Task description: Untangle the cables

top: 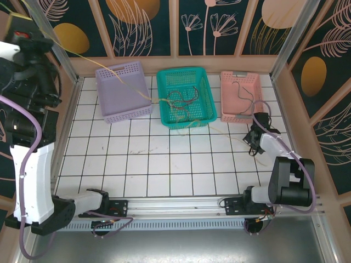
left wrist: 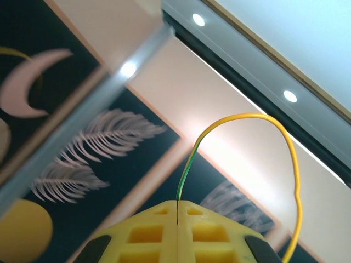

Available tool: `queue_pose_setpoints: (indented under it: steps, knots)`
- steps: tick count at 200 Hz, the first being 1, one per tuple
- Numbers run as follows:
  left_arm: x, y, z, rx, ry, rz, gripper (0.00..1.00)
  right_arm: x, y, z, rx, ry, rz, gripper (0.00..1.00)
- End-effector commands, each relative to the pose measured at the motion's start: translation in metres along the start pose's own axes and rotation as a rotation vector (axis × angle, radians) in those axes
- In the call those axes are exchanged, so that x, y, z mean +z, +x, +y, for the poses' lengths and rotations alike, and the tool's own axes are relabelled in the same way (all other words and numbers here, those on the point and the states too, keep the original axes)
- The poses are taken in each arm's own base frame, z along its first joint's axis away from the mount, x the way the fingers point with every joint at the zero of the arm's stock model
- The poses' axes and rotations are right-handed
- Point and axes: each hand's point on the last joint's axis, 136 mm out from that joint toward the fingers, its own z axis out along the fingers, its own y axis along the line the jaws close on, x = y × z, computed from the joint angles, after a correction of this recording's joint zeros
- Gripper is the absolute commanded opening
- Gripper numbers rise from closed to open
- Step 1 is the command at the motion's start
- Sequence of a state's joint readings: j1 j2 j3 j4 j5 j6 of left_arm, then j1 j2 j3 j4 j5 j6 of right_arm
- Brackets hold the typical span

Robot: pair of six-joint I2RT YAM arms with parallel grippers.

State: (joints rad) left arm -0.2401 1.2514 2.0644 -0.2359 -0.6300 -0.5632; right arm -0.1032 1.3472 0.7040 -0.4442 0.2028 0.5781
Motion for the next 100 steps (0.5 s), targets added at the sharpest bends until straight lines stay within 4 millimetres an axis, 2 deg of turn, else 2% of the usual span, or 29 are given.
queue_pose_setpoints:
  steps: [1,23,41,65,100]
  knots:
    - [0.002,-0.03,0.029,0.149,-0.235,-0.125,0.0,0.004,-0.018,-0.031,0.077,0.093,-0.036,0.0]
    - [0.001,-0.045,0.03,0.204,-0.285,-0.185,0.0,0.014,-0.031,-0.051,0.162,0.123,-0.022,0.0]
    - [0.003,-0.045,0.029,0.24,-0.287,-0.186,0.0,0.018,-0.042,-0.053,0.171,0.12,-0.031,0.0]
    - [0.004,-0.044,0.034,0.292,-0.333,-0.189,0.0,0.023,-0.045,-0.056,0.162,0.152,-0.028,0.0]
    - [0.0,-0.064,0.041,0.401,-0.45,-0.256,0.0,0.032,-0.044,-0.073,0.199,0.189,-0.016,0.0]
